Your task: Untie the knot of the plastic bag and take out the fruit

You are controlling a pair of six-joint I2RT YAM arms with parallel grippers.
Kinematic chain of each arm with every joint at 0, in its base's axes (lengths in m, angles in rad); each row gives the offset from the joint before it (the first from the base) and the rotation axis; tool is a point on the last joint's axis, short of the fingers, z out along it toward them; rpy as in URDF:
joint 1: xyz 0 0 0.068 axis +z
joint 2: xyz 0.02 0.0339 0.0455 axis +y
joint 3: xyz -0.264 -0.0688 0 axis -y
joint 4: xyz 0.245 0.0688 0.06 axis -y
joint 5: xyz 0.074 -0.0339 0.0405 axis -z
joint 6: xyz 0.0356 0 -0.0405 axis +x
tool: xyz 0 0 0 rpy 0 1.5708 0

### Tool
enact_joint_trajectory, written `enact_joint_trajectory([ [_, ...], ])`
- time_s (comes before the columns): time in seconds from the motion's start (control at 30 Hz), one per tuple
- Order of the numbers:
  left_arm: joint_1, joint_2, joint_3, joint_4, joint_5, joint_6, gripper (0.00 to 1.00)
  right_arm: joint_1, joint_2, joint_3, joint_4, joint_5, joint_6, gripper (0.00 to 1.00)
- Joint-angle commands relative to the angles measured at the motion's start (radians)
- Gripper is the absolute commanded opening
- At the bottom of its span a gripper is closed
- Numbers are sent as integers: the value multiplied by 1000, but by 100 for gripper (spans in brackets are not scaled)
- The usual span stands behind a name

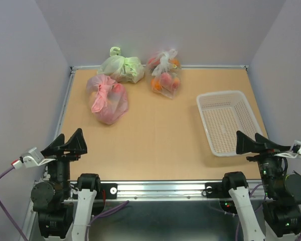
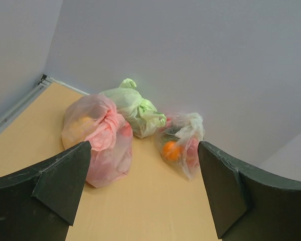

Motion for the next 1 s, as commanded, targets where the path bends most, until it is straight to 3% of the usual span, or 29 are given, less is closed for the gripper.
enact_joint_trajectory([
  [0.0,5,46,0,30,37,0,99,6,30,1,20,20,5,100],
  [0.27,5,213,19,28,63,-69,99,7,92,6,19,6,-4,100],
  [0.47,5,459,34,27,87,-121,99,7,173,26,9,-83,-1,100],
  [0.97,6,1305,302,258,-34,-112,99,23,273,7,20,-183,-2,100],
])
